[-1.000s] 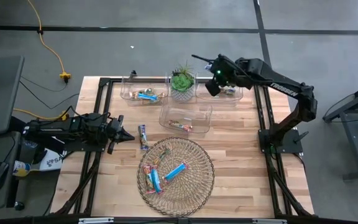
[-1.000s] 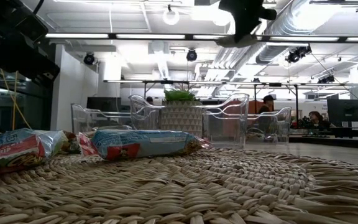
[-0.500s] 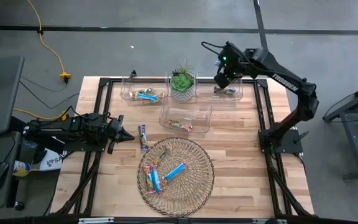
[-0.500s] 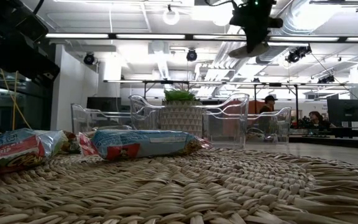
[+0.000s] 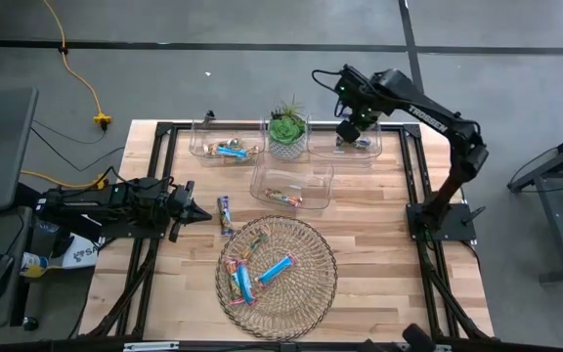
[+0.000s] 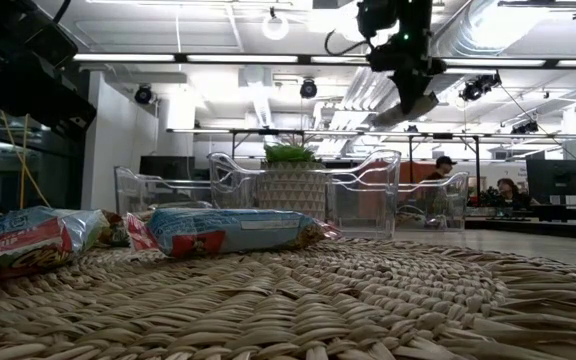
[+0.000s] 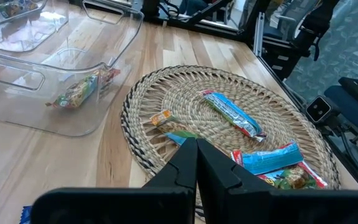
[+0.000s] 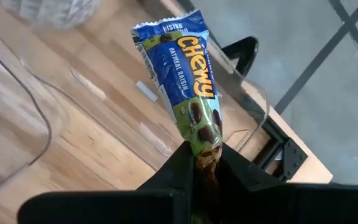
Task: Pick and place Granola Bars by type
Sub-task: Put the blue granola bar into the top right transparent bin
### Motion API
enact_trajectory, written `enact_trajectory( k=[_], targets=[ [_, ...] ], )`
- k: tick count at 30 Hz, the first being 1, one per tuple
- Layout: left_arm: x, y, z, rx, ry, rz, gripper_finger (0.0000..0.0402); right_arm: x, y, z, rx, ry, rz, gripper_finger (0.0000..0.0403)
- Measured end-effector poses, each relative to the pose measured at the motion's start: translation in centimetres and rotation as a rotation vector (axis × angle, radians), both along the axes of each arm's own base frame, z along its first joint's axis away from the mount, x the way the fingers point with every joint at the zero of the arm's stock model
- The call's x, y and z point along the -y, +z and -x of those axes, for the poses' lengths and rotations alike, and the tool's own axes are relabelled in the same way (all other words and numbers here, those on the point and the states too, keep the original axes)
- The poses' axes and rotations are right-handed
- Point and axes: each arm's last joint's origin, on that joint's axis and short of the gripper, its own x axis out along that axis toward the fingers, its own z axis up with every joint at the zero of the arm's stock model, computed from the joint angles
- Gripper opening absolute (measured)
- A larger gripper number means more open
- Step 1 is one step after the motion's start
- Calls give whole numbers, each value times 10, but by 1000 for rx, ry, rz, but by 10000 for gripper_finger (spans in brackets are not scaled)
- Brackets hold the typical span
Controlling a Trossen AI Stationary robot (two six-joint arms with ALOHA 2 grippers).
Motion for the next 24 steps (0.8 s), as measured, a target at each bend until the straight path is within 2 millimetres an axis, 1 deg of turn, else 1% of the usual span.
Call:
enact_trajectory(
  k=[4, 24],
  targets=[
    [0, 0, 0, 0, 0, 0, 1, 6, -13, -4, -69, 38, -49, 32],
    [0, 0, 0, 0, -3, 1, 1, 32, -80, -35, -266, 171, -237, 32]
  ],
)
